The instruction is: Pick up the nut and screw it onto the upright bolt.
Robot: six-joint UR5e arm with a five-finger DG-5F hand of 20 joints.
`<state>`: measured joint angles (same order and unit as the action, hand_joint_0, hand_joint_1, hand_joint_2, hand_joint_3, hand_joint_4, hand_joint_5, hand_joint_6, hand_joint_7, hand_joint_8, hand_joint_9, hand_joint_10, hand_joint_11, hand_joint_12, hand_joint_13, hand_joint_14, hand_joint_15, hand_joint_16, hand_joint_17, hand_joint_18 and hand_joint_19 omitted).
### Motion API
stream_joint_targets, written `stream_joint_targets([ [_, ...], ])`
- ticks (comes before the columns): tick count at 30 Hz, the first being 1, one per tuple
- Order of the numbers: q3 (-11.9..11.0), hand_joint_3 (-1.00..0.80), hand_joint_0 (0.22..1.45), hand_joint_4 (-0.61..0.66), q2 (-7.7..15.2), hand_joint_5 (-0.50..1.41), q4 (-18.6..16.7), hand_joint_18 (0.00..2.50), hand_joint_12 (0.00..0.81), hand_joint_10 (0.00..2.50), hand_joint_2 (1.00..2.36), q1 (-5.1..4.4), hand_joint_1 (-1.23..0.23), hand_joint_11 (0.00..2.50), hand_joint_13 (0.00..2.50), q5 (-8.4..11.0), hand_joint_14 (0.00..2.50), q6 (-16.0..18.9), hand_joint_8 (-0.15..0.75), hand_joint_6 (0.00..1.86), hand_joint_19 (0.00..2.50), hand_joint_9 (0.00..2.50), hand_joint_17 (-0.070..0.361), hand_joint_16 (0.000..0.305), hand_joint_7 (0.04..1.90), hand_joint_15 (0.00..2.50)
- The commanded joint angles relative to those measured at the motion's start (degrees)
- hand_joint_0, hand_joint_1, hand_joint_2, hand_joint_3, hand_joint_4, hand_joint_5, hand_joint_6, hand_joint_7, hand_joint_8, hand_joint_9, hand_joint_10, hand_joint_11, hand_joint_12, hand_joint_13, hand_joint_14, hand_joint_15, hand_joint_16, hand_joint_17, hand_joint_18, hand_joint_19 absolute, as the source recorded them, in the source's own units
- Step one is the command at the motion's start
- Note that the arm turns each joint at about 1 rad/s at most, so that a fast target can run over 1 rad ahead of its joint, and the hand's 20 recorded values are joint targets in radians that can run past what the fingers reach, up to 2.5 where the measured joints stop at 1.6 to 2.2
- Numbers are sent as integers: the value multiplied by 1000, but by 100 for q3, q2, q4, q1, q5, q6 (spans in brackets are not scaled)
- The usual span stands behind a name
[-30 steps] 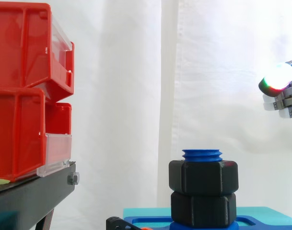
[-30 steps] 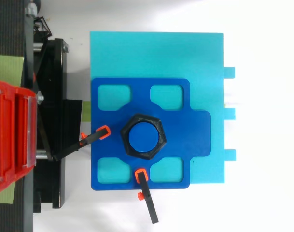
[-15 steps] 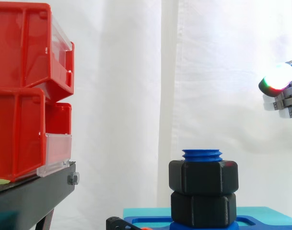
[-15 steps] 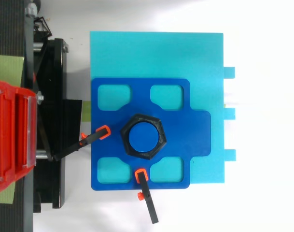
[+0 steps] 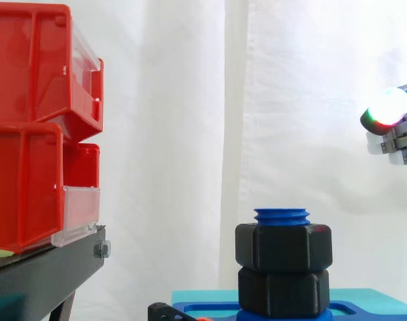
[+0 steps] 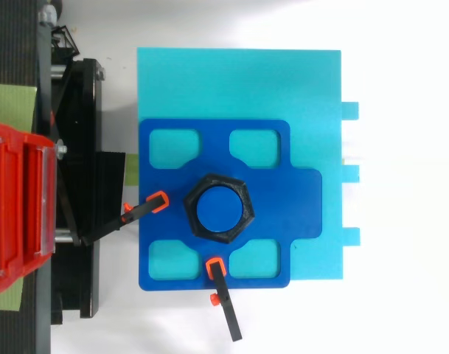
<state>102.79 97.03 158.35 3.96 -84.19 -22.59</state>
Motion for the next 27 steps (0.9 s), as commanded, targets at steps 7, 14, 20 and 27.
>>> stream_joint_targets([
  [7,5,-500,501,149,0,-236,3,0,318,0,1000,0,-478,0,0,-1,0,0,173,501,0,9,98,43,657,0],
  [14,5,-500,501,152,0,-230,3,0,319,0,1000,0,-506,0,0,-1,0,0,174,501,0,70,98,44,638,0],
  [20,-4,-500,504,144,0,-233,3,0,318,0,1000,0,-492,0,0,-1,0,0,171,501,0,19,98,43,653,0],
  [27,5,-500,507,154,0,-233,3,0,317,0,1000,0,-495,0,0,-1,0,0,171,502,0,21,97,43,668,0],
])
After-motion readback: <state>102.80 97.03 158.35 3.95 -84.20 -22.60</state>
